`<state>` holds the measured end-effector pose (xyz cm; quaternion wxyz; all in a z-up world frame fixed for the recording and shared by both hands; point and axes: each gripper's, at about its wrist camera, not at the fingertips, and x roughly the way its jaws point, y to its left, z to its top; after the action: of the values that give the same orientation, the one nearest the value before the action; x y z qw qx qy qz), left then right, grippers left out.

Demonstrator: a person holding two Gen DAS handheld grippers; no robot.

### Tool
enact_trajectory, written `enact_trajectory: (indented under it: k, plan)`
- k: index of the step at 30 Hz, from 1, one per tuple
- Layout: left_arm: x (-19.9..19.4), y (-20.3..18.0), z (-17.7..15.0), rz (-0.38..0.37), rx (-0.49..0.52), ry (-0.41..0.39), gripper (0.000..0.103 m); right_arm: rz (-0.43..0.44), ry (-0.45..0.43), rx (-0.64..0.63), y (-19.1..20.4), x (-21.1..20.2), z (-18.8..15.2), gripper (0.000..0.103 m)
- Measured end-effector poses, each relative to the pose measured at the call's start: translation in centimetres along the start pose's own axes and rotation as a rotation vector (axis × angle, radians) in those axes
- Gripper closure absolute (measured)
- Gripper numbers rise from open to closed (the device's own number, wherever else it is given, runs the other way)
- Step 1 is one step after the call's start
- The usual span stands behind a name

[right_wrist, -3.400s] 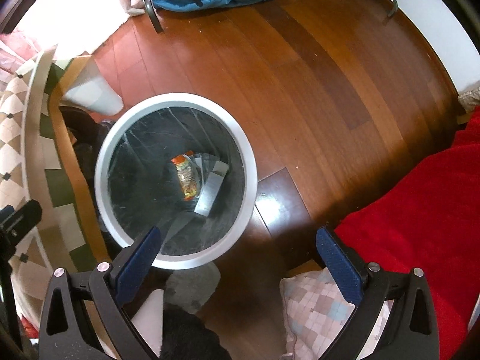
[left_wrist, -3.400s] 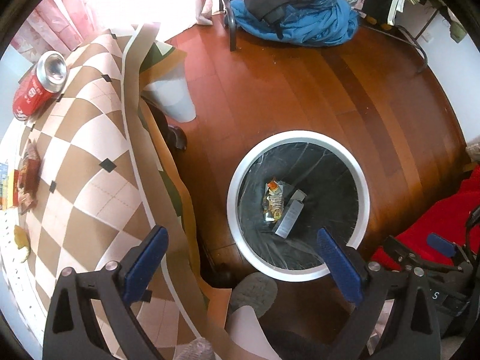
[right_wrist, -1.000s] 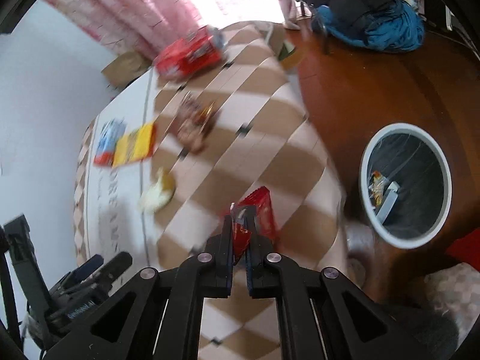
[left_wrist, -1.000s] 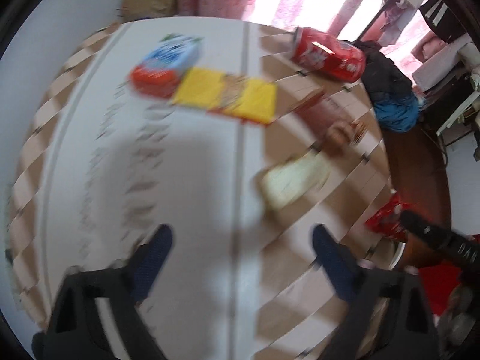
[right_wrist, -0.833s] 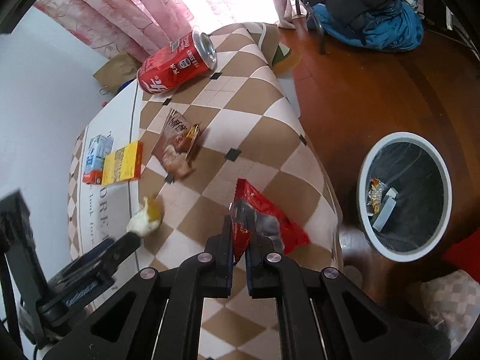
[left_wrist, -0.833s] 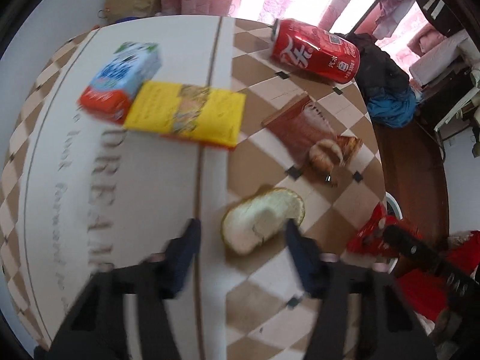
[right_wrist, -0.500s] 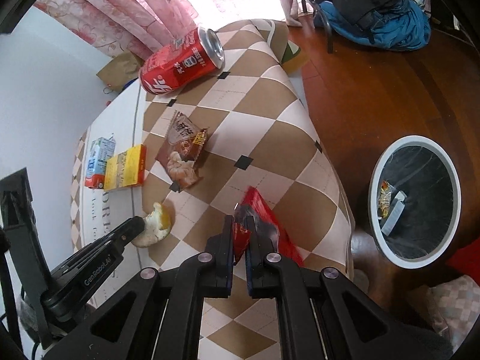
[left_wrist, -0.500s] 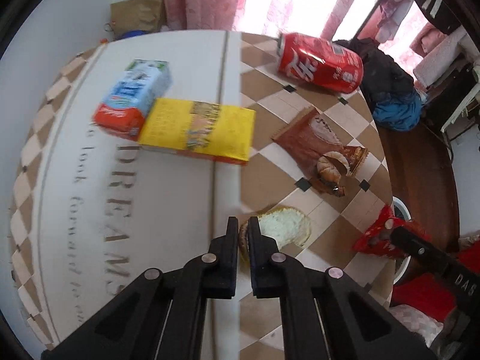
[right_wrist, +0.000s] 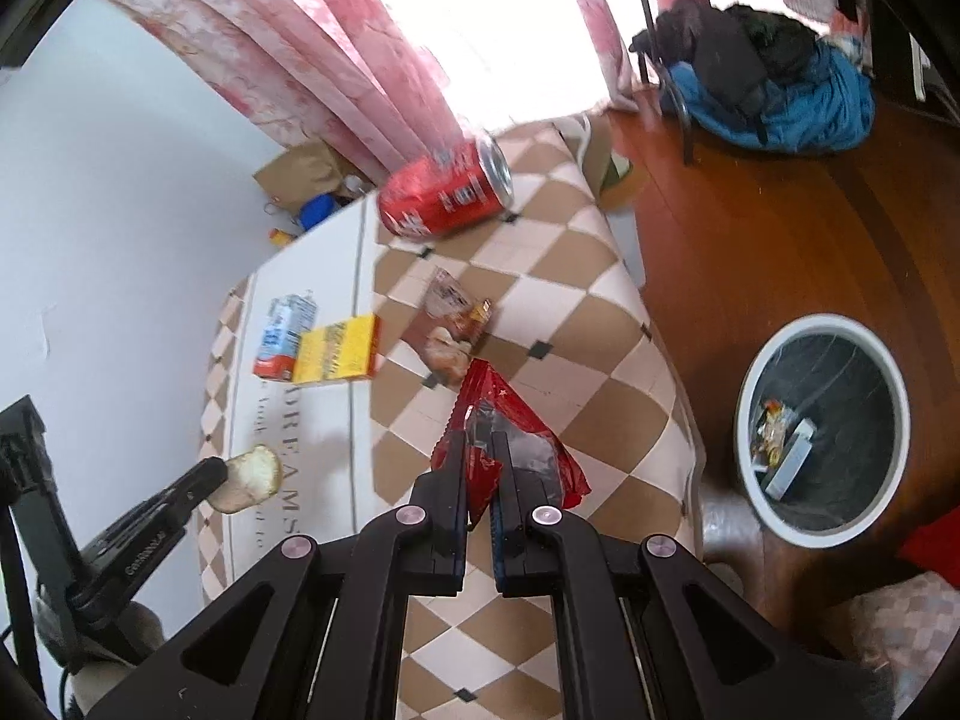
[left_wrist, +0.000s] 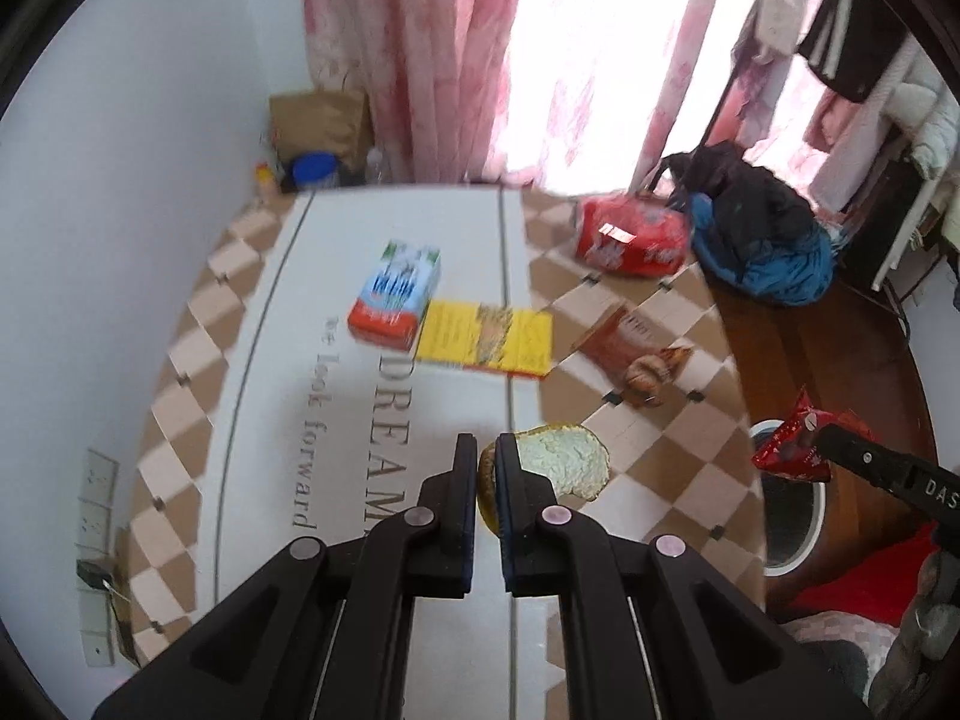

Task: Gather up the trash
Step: 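Carry the bread and red wrapper over the trash bin and release them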

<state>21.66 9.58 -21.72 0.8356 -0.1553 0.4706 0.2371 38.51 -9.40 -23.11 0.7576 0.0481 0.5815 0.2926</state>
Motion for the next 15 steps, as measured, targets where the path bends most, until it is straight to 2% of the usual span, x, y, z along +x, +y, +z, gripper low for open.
enact_trajectory:
  k: [8,11,15]
  plan:
    - [-5.4,-7.2,2.2,-0.071,0.087,-0.112,0.100,-0.001,-0.114,-0.005,-1.9,-8.1,1.5,0.097]
    - [-6.0,-11.4,3.0,-0.127,0.124,-0.132,0.100,-0.032,-0.155,0.012,-4.3,-11.2,2.2,0.097]
    - [-4.6,-18.1,3.1,-0.203,0.186,-0.107,0.100,-0.101,-0.189,0.071,-10.1,-14.3,2.4,0.097]
